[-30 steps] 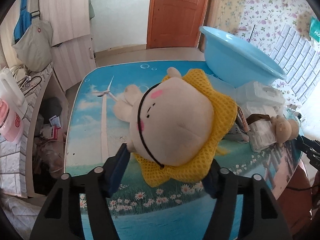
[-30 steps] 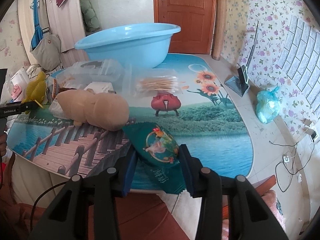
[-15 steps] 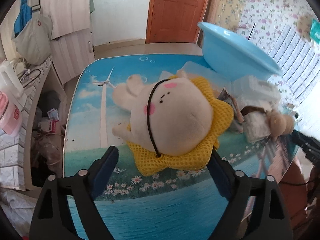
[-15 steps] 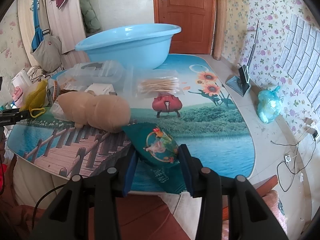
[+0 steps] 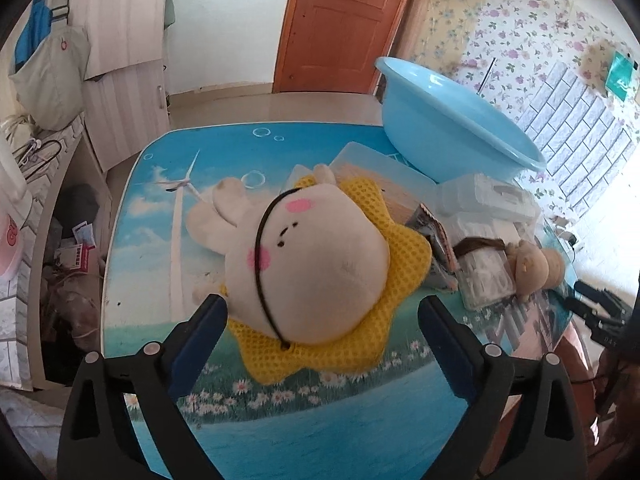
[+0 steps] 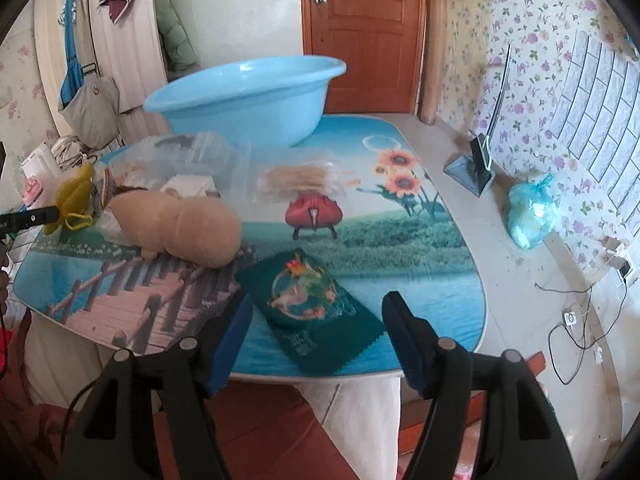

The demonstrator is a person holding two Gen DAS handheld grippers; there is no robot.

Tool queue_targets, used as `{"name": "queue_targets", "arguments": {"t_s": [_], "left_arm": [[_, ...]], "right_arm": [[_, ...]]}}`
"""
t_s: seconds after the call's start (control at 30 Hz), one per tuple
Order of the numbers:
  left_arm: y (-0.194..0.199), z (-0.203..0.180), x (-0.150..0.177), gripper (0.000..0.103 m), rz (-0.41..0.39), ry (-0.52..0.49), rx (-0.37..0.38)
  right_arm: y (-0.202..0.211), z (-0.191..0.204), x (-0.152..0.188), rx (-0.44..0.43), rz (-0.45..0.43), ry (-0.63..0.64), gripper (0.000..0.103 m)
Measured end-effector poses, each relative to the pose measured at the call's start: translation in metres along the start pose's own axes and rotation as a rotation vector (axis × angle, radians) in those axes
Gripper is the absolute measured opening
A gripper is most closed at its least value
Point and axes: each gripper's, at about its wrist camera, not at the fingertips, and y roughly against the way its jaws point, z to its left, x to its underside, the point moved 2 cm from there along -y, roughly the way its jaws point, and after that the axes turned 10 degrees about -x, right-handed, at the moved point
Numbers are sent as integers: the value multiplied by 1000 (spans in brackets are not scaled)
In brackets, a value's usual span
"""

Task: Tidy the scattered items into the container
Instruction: 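Grasp the dark green packet with the right tool while the left tool lifts the bunny, then carry the plush bunny and green packet with both tools over the blue basin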

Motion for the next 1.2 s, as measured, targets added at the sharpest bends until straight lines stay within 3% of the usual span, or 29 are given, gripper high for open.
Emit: {"name": "queue_targets", "arguments": {"t_s": [0.2,0.37,0.4,0.43,0.47,0.6,1.2], "left_arm": [[-11,2,-10,102,4,48,-4],[-16,-2,-13,102,-16,29,-31],[-17,-3,-13,99,-21,18,-42],[-16,-4,-12,94,-27,9,-58],[-14,-5,-11,83,-37,-1,-84],[-7,4,-11,76,-43,27,-47],[67,14,-14,75,-178,59,-89]], "right_arm": [[-9,-2,6,-8,34,-13,68],[-7,-1,7,-10,19,-3,66],[-6,-1,8,-7,15,-2,54],[-6,0,8,-4,9,4,49],[-5,0,7,-2,8,9,48],[-3,3,5,-21,-2,21,36],[19,19,-27,-74,-91,28,32]]}}
